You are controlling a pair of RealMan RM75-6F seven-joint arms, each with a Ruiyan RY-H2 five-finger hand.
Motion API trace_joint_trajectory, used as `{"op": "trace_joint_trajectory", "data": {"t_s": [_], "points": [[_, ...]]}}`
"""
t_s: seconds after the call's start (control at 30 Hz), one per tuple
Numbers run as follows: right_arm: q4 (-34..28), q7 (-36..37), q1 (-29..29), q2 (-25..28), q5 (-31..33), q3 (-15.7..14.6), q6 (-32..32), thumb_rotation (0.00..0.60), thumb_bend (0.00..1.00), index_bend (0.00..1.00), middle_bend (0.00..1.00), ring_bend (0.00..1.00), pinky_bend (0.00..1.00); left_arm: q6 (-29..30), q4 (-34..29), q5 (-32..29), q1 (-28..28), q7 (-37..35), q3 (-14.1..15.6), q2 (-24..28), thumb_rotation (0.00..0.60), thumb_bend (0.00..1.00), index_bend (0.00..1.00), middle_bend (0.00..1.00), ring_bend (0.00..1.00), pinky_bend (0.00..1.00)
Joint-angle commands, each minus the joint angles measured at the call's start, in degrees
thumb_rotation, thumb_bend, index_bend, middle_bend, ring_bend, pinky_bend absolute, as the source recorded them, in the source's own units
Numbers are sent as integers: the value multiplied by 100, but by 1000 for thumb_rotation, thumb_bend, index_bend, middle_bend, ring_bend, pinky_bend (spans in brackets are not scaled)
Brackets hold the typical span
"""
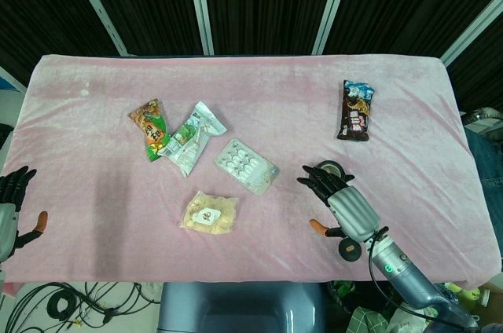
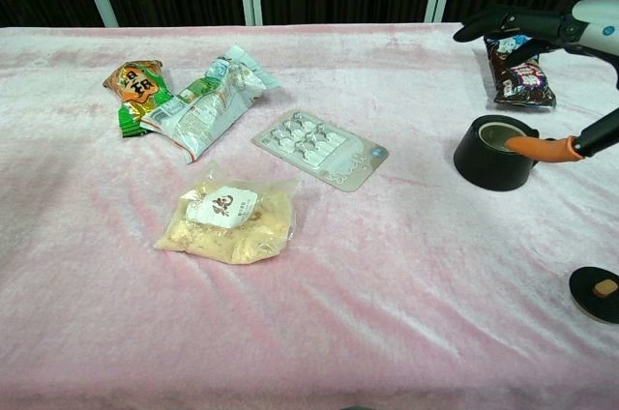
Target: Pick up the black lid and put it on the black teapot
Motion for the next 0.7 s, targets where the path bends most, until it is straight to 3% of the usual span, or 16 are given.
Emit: {"op": "trace_joint_trajectory", "data": {"t_s": [0.03,0.7], "points": [[-20,-28,8,13,49,-6,-8,600,242,135,0,47,157,3,1,2,1,0,0,0,600,440,84,22,0,0],[77,19,-30,74,213,-74,103,600,243,135,0,47,157,2,5,-4,-2,40,-3,-31,600,439,84,22,0,0]]}}
